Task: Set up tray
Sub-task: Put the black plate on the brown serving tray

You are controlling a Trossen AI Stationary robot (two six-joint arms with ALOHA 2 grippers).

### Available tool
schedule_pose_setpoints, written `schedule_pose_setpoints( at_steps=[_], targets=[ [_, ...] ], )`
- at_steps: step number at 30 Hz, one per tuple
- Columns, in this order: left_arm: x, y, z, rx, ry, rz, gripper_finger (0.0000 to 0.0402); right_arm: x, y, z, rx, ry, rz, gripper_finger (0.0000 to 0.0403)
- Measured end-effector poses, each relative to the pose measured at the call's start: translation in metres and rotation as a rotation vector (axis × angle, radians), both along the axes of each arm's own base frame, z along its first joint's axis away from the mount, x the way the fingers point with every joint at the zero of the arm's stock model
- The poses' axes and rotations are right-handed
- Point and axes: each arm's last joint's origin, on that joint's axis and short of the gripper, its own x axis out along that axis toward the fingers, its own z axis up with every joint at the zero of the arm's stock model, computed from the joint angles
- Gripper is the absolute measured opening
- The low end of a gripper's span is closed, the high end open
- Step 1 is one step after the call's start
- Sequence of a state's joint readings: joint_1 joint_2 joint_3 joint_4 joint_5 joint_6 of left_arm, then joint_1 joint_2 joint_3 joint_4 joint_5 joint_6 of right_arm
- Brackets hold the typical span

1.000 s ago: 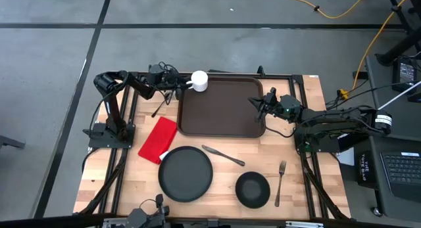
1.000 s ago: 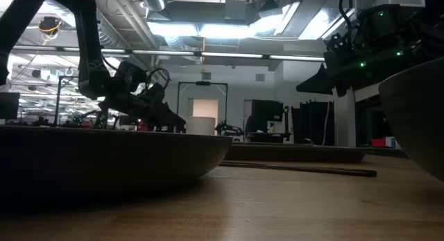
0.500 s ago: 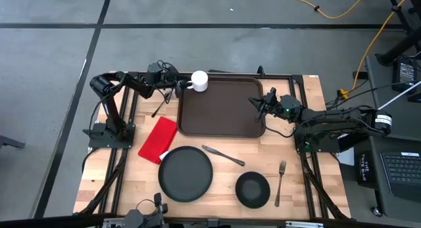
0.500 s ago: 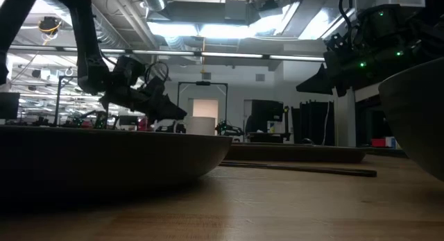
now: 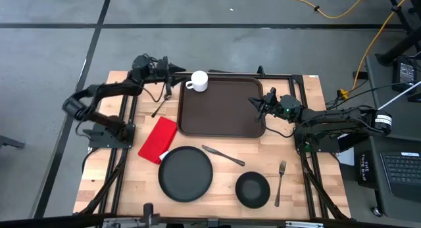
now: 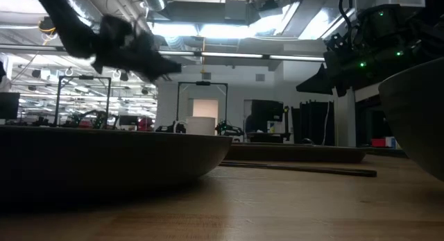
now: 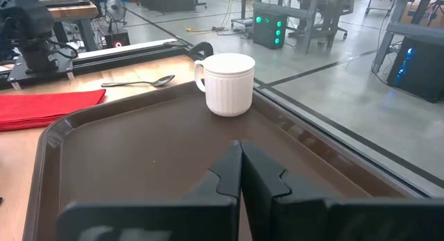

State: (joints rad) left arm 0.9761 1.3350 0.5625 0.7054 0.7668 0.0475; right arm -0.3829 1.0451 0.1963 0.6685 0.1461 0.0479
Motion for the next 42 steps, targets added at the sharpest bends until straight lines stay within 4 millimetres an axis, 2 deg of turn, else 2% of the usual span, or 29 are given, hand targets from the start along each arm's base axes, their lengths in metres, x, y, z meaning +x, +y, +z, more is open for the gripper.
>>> schedule_pose_setpoints(
  at_steps=[4, 7, 12, 20, 26, 33, 37, 42],
  targets=[
    [-0.002, -0.023, 0.017, 0.008, 0.02, -0.05, 0.0179, 0.0, 0.0, 0.0, 0.0, 0.0, 0.0, 0.0011],
    [0.002, -0.041, 0.024, 0.06, 0.056, -0.086, 0.0159, 0.0, 0.0, 0.0, -0.004, 0.001, 0.0, 0.0011],
    [0.011, -0.071, 0.034, 0.2, 0.113, -0.037, 0.0104, 0.0, 0.0, 0.001, -0.006, -0.006, 0.0, 0.0011],
    [0.027, -0.112, 0.033, 0.172, 0.181, -0.063, 0.0008, 0.0, 0.0, 0.001, -0.004, -0.009, 0.0, 0.0011],
    [0.045, -0.146, 0.021, 0.117, 0.281, -0.006, 0.0001, 0.002, 0.006, -0.002, 0.009, 0.018, 0.04, 0.0011],
    [0.056, -0.187, 0.023, 0.152, 0.243, -0.026, 0.0002, 0.007, 0.017, -0.003, 0.018, 0.048, 0.103, 0.0006],
    [0.057, -0.207, 0.023, 0.148, 0.239, -0.049, 0.0001, 0.019, 0.024, 0.009, 0.056, 0.089, 0.149, 0.0005],
    [0.055, -0.227, 0.023, 0.141, 0.232, -0.08, 0.0003, 0.035, 0.037, 0.035, 0.126, 0.179, 0.212, 0.0004]
  ],
)
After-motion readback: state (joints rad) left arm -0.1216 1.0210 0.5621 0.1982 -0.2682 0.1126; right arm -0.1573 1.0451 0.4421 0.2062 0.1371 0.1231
